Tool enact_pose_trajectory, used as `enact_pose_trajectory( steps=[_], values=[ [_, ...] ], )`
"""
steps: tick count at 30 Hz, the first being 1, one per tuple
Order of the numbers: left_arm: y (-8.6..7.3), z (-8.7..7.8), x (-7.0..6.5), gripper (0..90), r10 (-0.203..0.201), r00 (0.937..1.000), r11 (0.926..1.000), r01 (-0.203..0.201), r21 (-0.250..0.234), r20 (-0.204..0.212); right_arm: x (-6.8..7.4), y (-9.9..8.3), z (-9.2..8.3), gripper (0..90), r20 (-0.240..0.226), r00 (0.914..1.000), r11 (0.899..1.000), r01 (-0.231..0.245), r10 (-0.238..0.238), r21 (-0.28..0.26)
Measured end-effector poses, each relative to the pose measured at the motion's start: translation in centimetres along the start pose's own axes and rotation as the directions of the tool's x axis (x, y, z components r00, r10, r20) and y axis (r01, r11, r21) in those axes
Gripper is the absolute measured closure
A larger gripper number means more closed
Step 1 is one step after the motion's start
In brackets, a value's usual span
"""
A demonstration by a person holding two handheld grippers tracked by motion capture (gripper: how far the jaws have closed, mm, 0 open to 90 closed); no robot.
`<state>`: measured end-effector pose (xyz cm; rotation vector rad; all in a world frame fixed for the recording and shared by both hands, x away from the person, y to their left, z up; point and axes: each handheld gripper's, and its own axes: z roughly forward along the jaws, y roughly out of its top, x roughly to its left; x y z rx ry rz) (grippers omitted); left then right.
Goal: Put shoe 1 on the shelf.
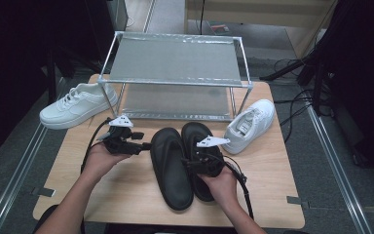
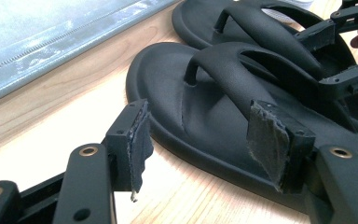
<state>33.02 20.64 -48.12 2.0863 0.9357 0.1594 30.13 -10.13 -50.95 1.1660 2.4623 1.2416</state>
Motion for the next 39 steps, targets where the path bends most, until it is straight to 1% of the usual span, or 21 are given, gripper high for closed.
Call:
enact_pose_trajectory(
  steps=[3,6,11,14,17,21,25,29,34,37,39],
  values=[
    [0.0,0.0,0.0,39.5,0.001,1.0000,1.0000,-0.001,0.003,-0.003,0.2,-0.1,0.3,36.8,-0.009,0.9999,1.000,-0.014,0.014,0.001],
    [0.0,0.1,-0.1,39.4,0.003,1.0000,1.0000,-0.003,0.002,0.000,0.4,-0.2,0.6,36.7,-0.007,0.9999,1.000,-0.011,0.011,0.001],
    [0.0,0.1,0.0,39.5,0.005,1.0000,1.0000,-0.005,0.002,-0.001,0.7,-0.4,1.1,37.7,0.011,0.9999,1.000,0.000,0.000,0.004],
    [0.0,0.1,0.0,39.5,0.005,1.0000,0.9999,-0.005,0.010,0.003,0.8,-0.5,1.5,39.4,0.015,0.9999,1.000,-0.004,0.004,0.018],
    [0.0,0.1,-0.1,39.5,0.004,1.0000,1.0000,-0.004,0.001,0.004,0.8,-0.5,1.4,42.4,0.026,0.9997,1.000,0.002,-0.002,0.018],
    [0.0,0.1,0.0,39.5,0.005,1.0000,1.0000,-0.005,0.005,0.003,0.8,-0.5,1.4,44.8,0.023,0.9995,1.000,0.020,-0.021,0.022],
    [0.0,0.1,0.0,39.5,0.002,1.0000,1.0000,-0.002,0.007,0.005,0.8,-0.5,1.4,46.8,0.023,0.9997,1.000,0.009,-0.010,0.024],
    [0.0,-0.1,0.2,39.6,-0.006,1.0000,1.0000,0.006,-0.005,0.003,0.9,-0.4,1.3,48.6,0.025,0.9997,1.000,0.001,-0.002,0.028],
    [0.0,-0.2,0.3,39.6,-0.010,0.9999,0.9999,0.010,-0.013,-0.004,0.9,-0.4,1.2,55.6,0.029,0.9995,0.999,-0.010,0.009,0.038],
    [0.0,-0.3,0.3,39.6,-0.009,1.0000,0.9998,0.009,-0.015,-0.001,0.8,-0.4,1.1,58.8,0.030,0.9994,0.999,-0.016,0.015,0.040],
    [0.0,-0.3,0.4,39.6,-0.010,0.9999,0.9997,0.010,-0.022,-0.007,0.8,-0.4,1.0,59.6,0.024,0.9996,0.999,-0.019,0.018,0.042]
  ],
)
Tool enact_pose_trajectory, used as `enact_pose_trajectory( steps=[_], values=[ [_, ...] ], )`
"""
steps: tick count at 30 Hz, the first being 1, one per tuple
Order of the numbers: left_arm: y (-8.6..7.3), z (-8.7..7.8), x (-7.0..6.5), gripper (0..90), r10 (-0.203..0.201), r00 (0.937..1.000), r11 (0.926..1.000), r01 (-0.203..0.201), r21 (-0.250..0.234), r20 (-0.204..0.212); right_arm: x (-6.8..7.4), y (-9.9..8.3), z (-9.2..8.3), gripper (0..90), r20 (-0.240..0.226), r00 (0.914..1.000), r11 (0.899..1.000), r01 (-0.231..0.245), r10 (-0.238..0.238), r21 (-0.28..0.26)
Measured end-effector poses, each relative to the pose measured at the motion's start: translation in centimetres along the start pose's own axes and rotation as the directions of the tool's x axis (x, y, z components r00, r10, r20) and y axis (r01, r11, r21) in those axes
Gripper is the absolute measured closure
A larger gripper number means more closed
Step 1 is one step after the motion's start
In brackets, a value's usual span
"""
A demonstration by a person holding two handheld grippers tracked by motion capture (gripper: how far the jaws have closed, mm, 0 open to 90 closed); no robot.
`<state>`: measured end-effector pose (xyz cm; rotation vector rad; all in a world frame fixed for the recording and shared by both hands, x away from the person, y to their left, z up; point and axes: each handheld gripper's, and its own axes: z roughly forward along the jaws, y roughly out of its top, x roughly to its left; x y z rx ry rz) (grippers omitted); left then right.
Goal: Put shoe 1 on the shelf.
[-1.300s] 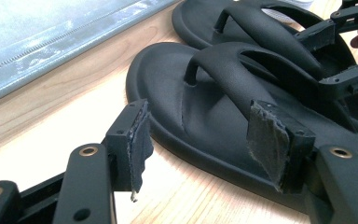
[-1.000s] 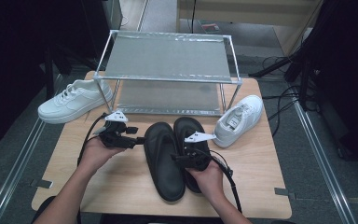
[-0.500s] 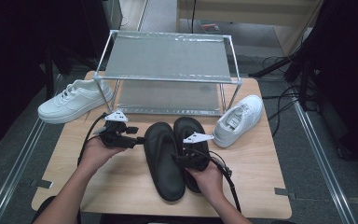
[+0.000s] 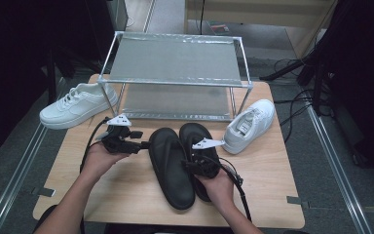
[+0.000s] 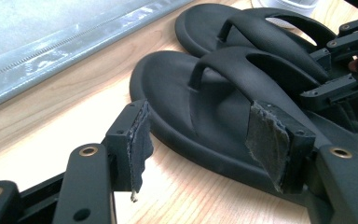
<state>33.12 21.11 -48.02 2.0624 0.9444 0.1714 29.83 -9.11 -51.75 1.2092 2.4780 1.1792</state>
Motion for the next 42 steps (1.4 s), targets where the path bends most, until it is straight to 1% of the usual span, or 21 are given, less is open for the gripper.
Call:
enact_pose_trajectory(
  steps=[2,5,9,10,12,16,19,24,27,29,30,37,40,42],
  values=[
    [0.0,-0.1,0.1,39.5,-0.001,1.0000,1.0000,0.001,-0.003,-0.002,-0.1,0.0,-0.1,61.1,-0.008,1.0000,1.000,-0.005,0.005,0.005],
    [-0.1,-0.3,0.3,39.5,-0.009,0.9999,0.9999,0.009,-0.013,-0.009,0.0,0.1,-0.2,66.3,-0.004,0.9999,1.000,-0.016,0.016,0.019],
    [-0.1,-0.5,0.4,39.5,-0.016,0.9998,0.9996,0.015,-0.023,-0.013,-0.3,0.2,-0.4,72.6,-0.015,0.9994,0.999,-0.030,0.031,0.032],
    [-0.1,-0.5,0.4,39.5,-0.015,0.9998,0.9996,0.015,-0.024,-0.014,-0.4,0.2,-0.4,73.6,-0.018,0.9996,0.999,-0.023,0.024,0.032],
    [-0.1,-0.6,0.4,39.4,-0.015,0.9998,0.9996,0.015,-0.023,-0.014,-0.5,0.3,-0.5,75.7,-0.023,0.9994,0.999,-0.025,0.026,0.035],
    [-0.2,-0.8,0.5,39.3,-0.014,0.9996,0.9995,0.014,-0.027,-0.023,-0.6,0.4,-0.6,76.1,-0.023,0.9997,0.999,-0.009,0.010,0.034],
    [-0.4,-1.2,0.6,39.2,-0.021,0.9995,0.9992,0.020,-0.033,-0.023,-0.6,0.6,-0.6,76.0,-0.034,0.9993,0.999,-0.014,0.015,0.035],
    [-1.0,-1.9,0.8,38.5,-0.036,0.9985,0.9984,0.034,-0.045,-0.042,-0.5,1.1,-0.5,76.0,-0.031,0.9995,0.999,0.003,-0.002,0.032],
    [-1.3,-2.2,0.8,38.2,-0.046,0.9977,0.9976,0.043,-0.054,-0.049,-0.5,1.5,-0.4,76.1,-0.039,0.9992,1.000,0.006,-0.005,0.027],
    [-1.6,-2.6,0.9,38.0,-0.046,0.9970,0.9975,0.043,-0.056,-0.062,-0.5,1.7,-0.3,76.0,-0.041,0.9991,1.000,0.006,-0.005,0.028],
    [-1.8,-2.7,0.9,38.0,-0.048,0.9970,0.9975,0.045,-0.055,-0.061,-0.5,1.9,-0.3,76.0,-0.043,0.9990,1.000,0.013,-0.012,0.026],
    [-2.7,-3.8,1.0,37.7,-0.075,0.9936,0.9956,0.069,-0.063,-0.085,-0.5,2.9,0.0,76.1,-0.054,0.9980,0.999,0.033,-0.033,0.014],
    [-3.1,-4.1,1.0,37.6,-0.078,0.9923,0.9955,0.072,-0.062,-0.097,-0.5,3.3,0.2,76.1,-0.055,0.9975,0.999,0.045,-0.044,0.008],
    [-3.3,-4.3,0.9,37.4,-0.085,0.9914,0.9948,0.079,-0.064,-0.099,-0.5,3.7,0.3,76.1,-0.055,0.9976,0.999,0.044,-0.043,0.006]
  ],
)
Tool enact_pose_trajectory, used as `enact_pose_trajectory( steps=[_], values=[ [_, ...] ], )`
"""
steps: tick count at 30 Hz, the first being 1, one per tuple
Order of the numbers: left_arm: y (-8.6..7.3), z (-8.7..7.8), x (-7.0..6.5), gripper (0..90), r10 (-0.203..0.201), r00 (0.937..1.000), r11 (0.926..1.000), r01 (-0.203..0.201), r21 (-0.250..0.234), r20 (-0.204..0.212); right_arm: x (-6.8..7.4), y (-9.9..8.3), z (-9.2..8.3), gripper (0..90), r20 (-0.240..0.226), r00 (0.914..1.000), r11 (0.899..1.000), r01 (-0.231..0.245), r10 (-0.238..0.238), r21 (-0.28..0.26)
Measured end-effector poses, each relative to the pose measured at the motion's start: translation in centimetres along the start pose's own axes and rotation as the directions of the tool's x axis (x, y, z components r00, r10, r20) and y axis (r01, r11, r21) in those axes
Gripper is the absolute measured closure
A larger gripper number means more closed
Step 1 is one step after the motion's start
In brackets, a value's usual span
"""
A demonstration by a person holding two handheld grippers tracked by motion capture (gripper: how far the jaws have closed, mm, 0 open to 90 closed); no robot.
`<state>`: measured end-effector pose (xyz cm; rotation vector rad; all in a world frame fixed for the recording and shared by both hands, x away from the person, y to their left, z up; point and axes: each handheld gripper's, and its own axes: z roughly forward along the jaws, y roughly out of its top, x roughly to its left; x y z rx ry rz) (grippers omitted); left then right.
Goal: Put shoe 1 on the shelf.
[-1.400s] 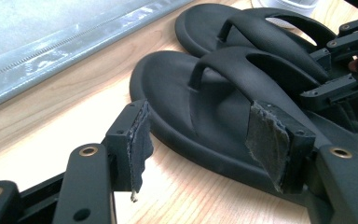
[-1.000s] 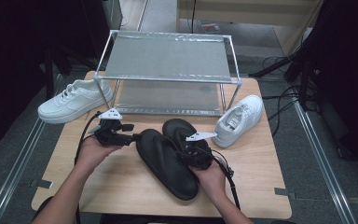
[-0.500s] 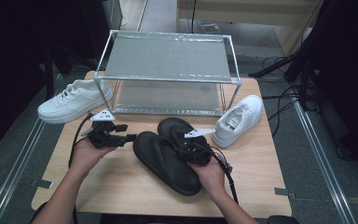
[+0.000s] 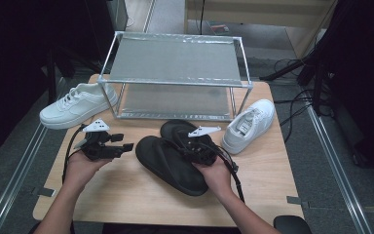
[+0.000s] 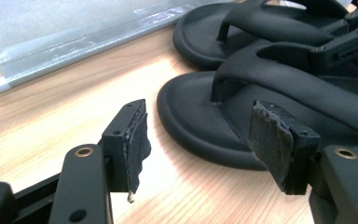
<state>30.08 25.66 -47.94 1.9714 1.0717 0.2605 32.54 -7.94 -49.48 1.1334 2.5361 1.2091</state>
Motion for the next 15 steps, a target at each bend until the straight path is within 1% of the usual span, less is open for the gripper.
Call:
enact_pose_trajectory(
  steps=[2,5,6,7,9,10,15],
  values=[
    [-0.2,-0.2,0.0,37.3,-0.004,1.0000,1.0000,0.004,0.003,-0.005,-0.1,0.3,0.1,76.0,-0.004,1.0000,1.000,0.007,-0.007,-0.001],
    [-0.4,-0.4,0.0,37.4,-0.005,1.0000,1.0000,0.005,0.003,-0.009,-0.3,0.7,0.2,76.0,0.002,1.0000,1.000,0.006,-0.006,-0.004],
    [-0.5,-0.5,0.0,37.3,-0.011,0.9999,0.9999,0.011,0.002,-0.011,-0.4,0.9,0.2,76.0,0.005,1.0000,1.000,0.008,-0.008,-0.007],
    [-0.6,-0.6,0.1,37.3,-0.007,0.9998,0.9999,0.007,0.009,-0.016,-0.5,1.1,0.2,76.1,0.008,0.9999,1.000,0.010,-0.010,-0.011],
    [-0.8,-0.7,0.0,37.3,-0.016,0.9997,0.9998,0.016,0.009,-0.019,-0.7,1.5,0.1,76.1,0.010,0.9999,1.000,0.003,-0.003,-0.017],
    [-0.9,-0.7,0.0,37.3,-0.013,0.9996,0.9999,0.013,0.010,-0.023,-0.9,1.6,0.1,76.1,0.011,0.9999,1.000,0.007,-0.007,-0.020],
    [-1.2,-0.8,-0.1,37.3,-0.019,0.9995,0.9998,0.019,0.010,-0.026,-1.5,2.6,0.0,76.0,0.023,0.9997,0.999,0.006,-0.005,-0.038]
  ],
)
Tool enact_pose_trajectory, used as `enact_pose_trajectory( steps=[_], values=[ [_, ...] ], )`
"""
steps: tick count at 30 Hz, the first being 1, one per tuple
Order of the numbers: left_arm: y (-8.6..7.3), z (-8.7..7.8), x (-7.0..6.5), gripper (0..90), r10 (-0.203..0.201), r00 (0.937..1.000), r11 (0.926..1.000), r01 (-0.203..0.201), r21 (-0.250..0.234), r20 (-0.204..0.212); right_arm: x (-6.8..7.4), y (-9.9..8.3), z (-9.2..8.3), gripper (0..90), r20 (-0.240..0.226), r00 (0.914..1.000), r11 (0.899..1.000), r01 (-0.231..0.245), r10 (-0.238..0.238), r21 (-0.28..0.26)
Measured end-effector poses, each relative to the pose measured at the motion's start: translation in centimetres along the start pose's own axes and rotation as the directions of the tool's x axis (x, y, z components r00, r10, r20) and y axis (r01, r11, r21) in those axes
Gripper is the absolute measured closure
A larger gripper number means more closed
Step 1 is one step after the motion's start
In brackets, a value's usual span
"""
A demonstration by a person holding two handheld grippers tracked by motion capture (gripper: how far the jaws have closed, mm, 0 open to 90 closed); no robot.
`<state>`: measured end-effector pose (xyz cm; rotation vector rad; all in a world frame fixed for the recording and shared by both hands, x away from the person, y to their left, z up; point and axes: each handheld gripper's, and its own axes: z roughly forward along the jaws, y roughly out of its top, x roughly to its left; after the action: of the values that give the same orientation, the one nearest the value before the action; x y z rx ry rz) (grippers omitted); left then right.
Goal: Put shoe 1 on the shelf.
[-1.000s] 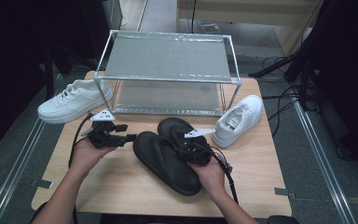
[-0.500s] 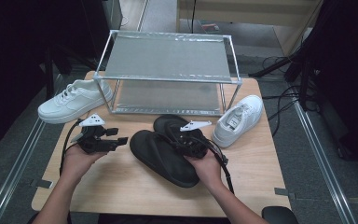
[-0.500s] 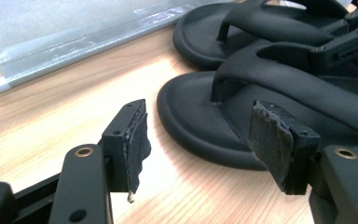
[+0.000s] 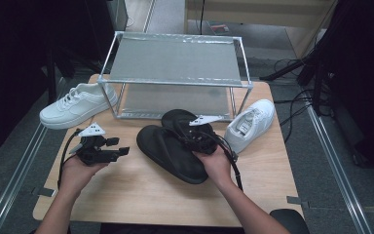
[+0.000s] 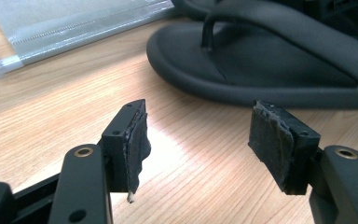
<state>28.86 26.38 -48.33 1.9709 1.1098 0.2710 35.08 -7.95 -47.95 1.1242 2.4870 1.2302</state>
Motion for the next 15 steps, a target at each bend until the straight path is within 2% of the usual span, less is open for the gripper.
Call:
enact_pose_trajectory(
  steps=[7,15],
  values=[
    [-0.1,0.4,-0.7,37.3,0.018,0.9997,0.9997,-0.019,0.016,0.016,-1.1,1.2,0.3,76.1,0.021,0.9995,1.000,-0.022,0.023,-0.020],
    [-0.2,0.7,-1.0,37.3,0.019,0.9993,0.9996,-0.020,0.018,0.033,-2.8,3.2,3.0,76.0,0.075,0.9952,0.997,-0.059,0.062,-0.040]
  ],
)
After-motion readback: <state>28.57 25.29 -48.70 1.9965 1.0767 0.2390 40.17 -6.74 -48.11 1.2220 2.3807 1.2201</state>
